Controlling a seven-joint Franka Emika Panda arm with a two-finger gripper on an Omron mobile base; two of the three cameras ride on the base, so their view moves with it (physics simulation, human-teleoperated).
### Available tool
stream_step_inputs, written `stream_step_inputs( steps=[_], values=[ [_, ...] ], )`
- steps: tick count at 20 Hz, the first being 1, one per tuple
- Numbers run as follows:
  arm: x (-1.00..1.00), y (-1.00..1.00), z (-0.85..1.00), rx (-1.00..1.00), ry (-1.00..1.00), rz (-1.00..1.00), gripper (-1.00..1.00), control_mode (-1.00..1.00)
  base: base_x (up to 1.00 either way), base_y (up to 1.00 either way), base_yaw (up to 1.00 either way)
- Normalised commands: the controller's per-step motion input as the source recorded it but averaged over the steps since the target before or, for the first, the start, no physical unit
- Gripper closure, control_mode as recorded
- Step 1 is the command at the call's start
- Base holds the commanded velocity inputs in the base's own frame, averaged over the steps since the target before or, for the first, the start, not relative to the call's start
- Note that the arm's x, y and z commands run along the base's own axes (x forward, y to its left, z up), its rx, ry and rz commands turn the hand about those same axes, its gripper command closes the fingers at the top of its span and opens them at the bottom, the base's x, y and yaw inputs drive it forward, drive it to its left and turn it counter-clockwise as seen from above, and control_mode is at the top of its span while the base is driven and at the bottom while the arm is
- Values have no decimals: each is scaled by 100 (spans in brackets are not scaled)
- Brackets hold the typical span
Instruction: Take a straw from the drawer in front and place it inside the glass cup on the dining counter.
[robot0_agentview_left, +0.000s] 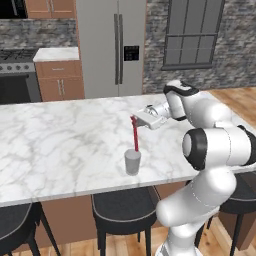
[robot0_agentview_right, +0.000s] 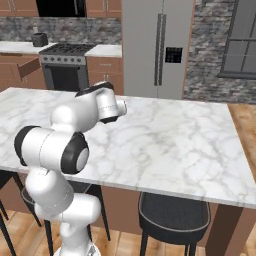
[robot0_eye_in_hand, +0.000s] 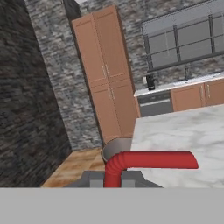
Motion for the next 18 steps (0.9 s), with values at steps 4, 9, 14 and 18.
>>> stream_step_inputs(
  steps=[4, 9, 14, 18],
  values=[
    [30, 0, -20, 0, 0, 5, 100, -100, 0, 0, 0],
    [29, 0, -21, 0, 0, 5, 100, -100, 0, 0, 0],
    [25, 3, -20, 0, 0, 4, 100, -100, 0, 0, 0],
    [15, 11, -17, 1, 0, 3, 100, -100, 0, 0, 0]
  ],
)
